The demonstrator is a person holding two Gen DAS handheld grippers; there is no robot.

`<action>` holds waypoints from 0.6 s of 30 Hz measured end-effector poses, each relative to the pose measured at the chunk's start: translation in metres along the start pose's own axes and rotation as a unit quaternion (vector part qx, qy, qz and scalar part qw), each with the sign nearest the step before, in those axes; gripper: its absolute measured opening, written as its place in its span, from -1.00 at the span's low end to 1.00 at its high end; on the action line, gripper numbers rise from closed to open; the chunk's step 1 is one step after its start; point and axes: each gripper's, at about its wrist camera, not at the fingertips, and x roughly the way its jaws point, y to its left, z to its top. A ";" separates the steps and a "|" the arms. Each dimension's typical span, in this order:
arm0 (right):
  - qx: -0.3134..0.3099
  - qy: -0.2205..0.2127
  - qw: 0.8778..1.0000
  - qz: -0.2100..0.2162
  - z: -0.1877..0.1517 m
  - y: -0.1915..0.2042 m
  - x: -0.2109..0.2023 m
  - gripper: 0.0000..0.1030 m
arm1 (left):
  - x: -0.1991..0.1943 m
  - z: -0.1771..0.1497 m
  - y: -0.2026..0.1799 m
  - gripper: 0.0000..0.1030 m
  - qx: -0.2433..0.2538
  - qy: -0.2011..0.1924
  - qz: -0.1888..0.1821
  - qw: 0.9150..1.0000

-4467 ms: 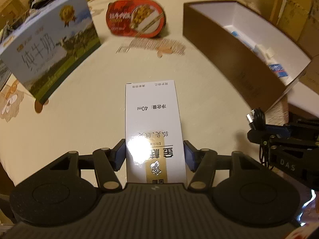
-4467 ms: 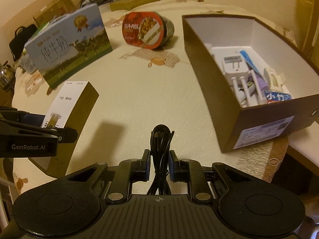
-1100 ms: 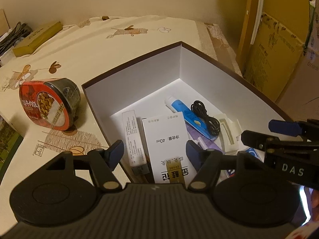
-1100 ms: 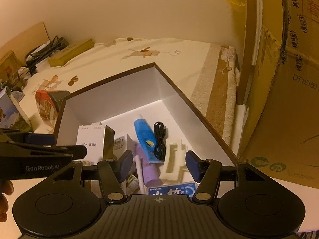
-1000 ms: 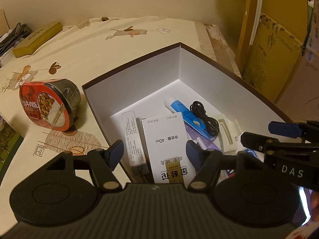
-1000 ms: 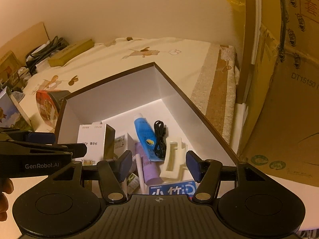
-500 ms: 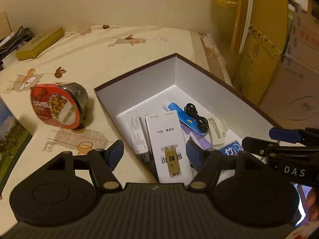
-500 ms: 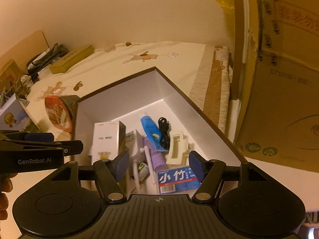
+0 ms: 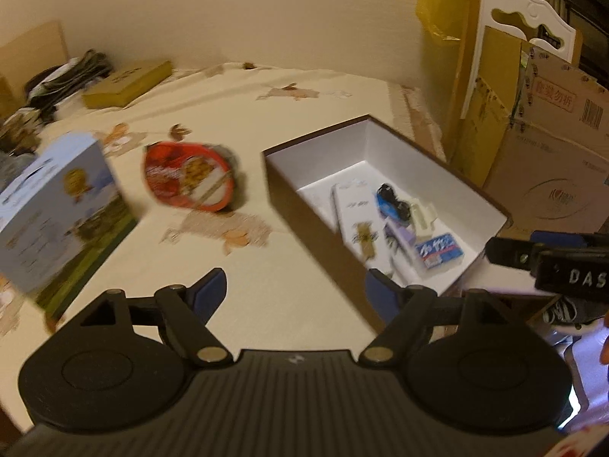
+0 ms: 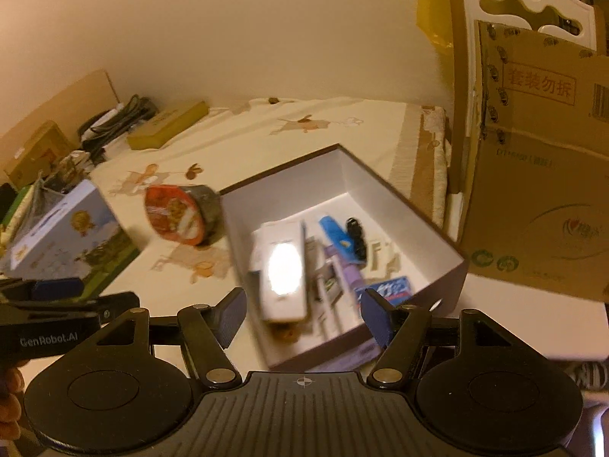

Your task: Organize rigid objects

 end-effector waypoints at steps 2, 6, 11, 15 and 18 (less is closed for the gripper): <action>-0.004 0.002 1.000 0.003 -0.013 0.019 -0.018 0.23 | -0.016 -0.013 0.010 0.50 -0.008 0.006 0.009 1.000; -0.006 0.012 1.000 0.016 -0.025 0.036 -0.030 0.23 | -0.049 -0.038 0.028 0.50 -0.013 0.016 0.025 0.999; -0.016 0.022 0.999 0.032 -0.043 0.064 -0.052 0.23 | -0.087 -0.063 0.048 0.49 -0.033 0.019 0.046 0.998; -0.028 0.027 0.998 0.045 -0.051 0.085 -0.065 0.23 | -0.113 -0.079 0.063 0.49 -0.051 0.019 0.058 0.997; -0.034 0.032 0.997 0.057 -0.057 0.100 -0.076 0.23 | -0.131 -0.090 0.071 0.49 -0.063 0.018 0.067 0.996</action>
